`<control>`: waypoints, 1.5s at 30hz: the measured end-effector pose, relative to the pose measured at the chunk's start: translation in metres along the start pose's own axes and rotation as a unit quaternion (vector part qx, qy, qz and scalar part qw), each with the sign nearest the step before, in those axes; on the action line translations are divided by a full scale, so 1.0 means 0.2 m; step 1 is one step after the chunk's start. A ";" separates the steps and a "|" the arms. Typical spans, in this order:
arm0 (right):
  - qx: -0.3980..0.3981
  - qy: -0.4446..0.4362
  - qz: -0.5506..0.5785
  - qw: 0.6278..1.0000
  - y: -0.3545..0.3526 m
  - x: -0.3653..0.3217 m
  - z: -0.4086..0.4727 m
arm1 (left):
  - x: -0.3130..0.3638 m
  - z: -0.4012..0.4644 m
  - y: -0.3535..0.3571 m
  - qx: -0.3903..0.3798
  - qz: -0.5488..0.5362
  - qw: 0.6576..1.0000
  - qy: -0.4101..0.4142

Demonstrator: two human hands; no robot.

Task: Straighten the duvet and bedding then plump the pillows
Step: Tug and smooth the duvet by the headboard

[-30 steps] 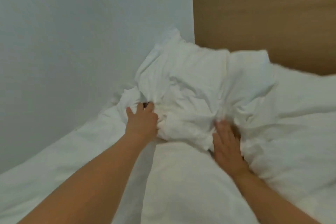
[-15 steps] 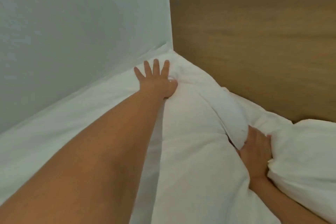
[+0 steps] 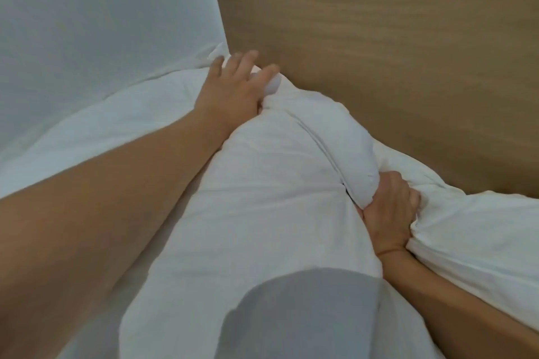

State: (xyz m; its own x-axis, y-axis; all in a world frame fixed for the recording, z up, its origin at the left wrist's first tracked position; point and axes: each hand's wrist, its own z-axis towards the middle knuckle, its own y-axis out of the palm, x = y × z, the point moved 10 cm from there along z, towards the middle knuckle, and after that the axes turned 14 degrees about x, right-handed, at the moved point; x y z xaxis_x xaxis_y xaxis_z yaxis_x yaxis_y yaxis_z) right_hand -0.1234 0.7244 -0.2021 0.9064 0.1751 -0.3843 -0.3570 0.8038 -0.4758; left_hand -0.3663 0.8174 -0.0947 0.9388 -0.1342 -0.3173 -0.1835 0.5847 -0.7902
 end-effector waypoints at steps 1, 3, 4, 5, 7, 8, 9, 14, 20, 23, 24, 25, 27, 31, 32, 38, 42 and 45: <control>-0.009 0.012 -0.004 1.000 0.01 0.01 0.00 | -0.11 -0.04 -0.08 -0.003 0.006 0.998 -0.062; -0.025 0.033 -0.002 0.999 0.03 0.01 0.02 | -0.36 -0.24 -0.23 -0.036 0.041 0.974 -0.221; -0.032 0.037 -0.002 0.999 0.03 -0.01 0.03 | -0.44 -0.37 -0.27 -0.064 0.057 0.952 -0.294; -0.038 0.038 -0.005 0.999 0.03 -0.01 0.03 | -0.45 -0.51 -0.28 -0.087 0.056 0.934 -0.342; -0.071 0.048 -0.002 0.996 0.06 0.00 0.02 | -0.23 -0.69 -0.23 -0.095 0.054 0.939 -0.327; -0.084 0.057 0.001 0.995 0.07 0.01 0.02 | -0.10 -0.75 -0.15 -0.129 0.038 0.943 -0.303; -0.085 0.063 0.001 0.994 0.07 0.02 0.02 | -0.03 -0.80 -0.08 -0.137 0.032 0.943 -0.302; -0.150 0.073 0.038 0.985 0.01 -0.06 -0.01 | -0.06 -0.90 0.06 -0.096 0.009 0.935 -0.342; -0.149 -0.131 -0.021 0.980 -0.52 -0.60 0.45 | -0.02 -0.94 0.07 -0.005 -0.040 0.940 -0.338; -0.055 -0.207 0.161 0.963 -0.55 -0.93 0.17 | -0.06 -0.95 0.13 0.020 -0.027 0.948 -0.315; -0.075 -0.240 0.159 0.955 -0.44 -0.95 -0.03 | -0.06 -0.95 0.15 0.021 -0.042 0.951 -0.304; -0.097 -0.257 0.142 0.951 -0.31 -0.92 -0.19 | -0.08 -0.95 0.17 0.019 -0.051 0.954 -0.295; -0.117 -0.236 0.110 0.958 -0.12 -0.79 -0.33 | -0.10 -0.95 0.18 0.026 -0.022 0.959 -0.283; -0.069 -0.225 0.091 0.968 -0.05 -0.70 -0.35 | -0.10 -0.92 0.03 -0.045 0.006 0.960 -0.278; -0.072 -0.218 0.079 0.970 -0.03 -0.68 -0.36 | -0.13 -0.92 -0.04 -0.041 -0.023 0.961 -0.274; -0.034 -0.195 0.078 0.977 -0.03 -0.67 -0.31 | -0.62 -1.12 -0.49 -0.038 -0.058 0.888 -0.455; -0.031 -0.205 0.066 0.976 -0.03 -0.68 -0.33 | -0.69 -1.22 -0.37 -0.164 -0.244 0.751 -0.592; -0.034 -0.210 0.063 0.975 -0.01 -0.68 -0.33 | -0.65 -1.18 -0.33 -0.218 -0.203 0.785 -0.543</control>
State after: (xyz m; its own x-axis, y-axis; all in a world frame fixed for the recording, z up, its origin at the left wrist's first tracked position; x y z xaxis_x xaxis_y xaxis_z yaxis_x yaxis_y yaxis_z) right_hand -0.2609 0.6612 -0.2005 0.8616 0.4991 -0.0926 -0.4734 0.7240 -0.5017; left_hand -0.5450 0.6065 -0.1247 0.5971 0.6613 0.4540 0.3355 0.3083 -0.8902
